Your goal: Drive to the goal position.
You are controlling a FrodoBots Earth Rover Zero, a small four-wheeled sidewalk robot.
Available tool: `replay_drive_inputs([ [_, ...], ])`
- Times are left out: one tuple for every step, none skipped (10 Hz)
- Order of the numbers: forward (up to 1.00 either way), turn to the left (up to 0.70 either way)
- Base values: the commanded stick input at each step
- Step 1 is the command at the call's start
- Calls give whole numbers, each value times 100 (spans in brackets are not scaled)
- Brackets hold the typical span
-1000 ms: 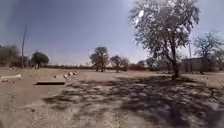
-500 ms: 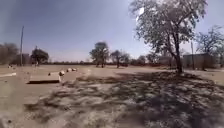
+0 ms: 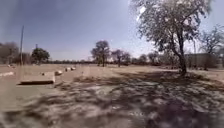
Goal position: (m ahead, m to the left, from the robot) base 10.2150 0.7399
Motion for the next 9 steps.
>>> replay_drive_inputs([
  [85,0],
  [85,0],
  [85,0],
  [85,0],
  [85,0],
  [85,0],
  [85,0],
  [85,0],
  [85,0],
])
